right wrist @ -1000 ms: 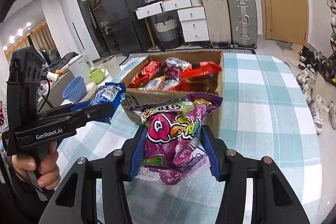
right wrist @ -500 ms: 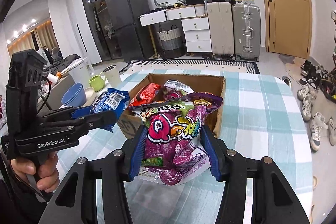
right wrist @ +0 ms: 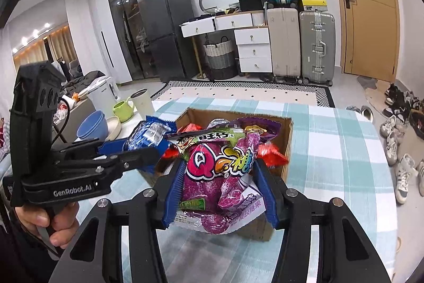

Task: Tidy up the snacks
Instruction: 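Lift both held packets and carry them over the cardboard box, then lower both packets into the box and open both tools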

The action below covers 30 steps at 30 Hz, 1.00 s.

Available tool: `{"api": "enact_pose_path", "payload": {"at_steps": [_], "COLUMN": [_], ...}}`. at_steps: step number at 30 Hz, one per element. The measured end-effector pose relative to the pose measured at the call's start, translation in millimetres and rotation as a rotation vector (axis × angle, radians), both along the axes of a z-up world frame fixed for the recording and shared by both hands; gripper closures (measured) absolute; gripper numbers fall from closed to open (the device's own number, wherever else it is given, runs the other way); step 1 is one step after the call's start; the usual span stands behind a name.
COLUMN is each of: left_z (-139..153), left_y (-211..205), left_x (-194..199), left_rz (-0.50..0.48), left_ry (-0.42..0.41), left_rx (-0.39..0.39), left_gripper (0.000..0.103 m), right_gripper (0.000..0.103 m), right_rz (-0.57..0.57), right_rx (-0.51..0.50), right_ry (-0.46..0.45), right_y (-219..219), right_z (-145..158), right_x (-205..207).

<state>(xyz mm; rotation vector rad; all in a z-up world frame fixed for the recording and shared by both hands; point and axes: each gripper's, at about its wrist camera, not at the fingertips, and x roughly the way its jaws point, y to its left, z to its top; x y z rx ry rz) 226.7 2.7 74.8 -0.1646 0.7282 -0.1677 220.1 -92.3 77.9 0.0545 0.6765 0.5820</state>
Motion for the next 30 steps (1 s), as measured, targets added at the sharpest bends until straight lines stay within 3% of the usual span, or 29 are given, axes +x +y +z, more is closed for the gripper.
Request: {"api": "enact_pose_path", "payload": {"at_steps": [13,30], "left_z": [-5,-15], "left_y": [5,8], "left_x": [29,46], "left_rz": [0.01,0.01], "left_ry": [0.011,0.022], "left_rx": [0.006,-0.002], "left_gripper": [0.062,0.062], "right_gripper": [0.051,0.051], "right_rz": [0.021,0.034], "right_rx": [-0.009,-0.008], "right_ry": [-0.004,0.072], "right_y": [12,18], "right_z": [-10,-47], "right_x": [41,73]}}
